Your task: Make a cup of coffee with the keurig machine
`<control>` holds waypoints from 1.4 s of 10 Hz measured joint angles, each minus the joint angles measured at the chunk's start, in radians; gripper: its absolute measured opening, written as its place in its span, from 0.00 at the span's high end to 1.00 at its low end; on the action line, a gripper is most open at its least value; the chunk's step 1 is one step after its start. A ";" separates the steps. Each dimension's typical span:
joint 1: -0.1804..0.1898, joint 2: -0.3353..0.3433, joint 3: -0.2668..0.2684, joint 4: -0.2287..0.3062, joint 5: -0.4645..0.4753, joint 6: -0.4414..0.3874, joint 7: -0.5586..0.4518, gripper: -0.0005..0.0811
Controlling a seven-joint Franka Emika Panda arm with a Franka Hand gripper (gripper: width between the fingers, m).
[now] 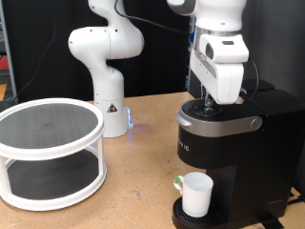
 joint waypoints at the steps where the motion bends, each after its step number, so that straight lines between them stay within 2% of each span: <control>1: 0.000 0.010 0.000 0.013 -0.003 -0.015 0.008 0.99; 3: 0.000 0.028 0.000 0.040 -0.006 -0.055 0.016 0.99; 8: 0.001 0.103 0.001 0.148 -0.019 -0.208 0.017 0.99; 12: 0.003 0.110 0.004 0.157 -0.032 -0.218 0.021 0.99; 13: 0.003 0.103 0.004 0.146 -0.032 -0.195 0.027 0.99; 14: 0.003 0.086 0.004 0.118 -0.027 -0.131 0.039 0.99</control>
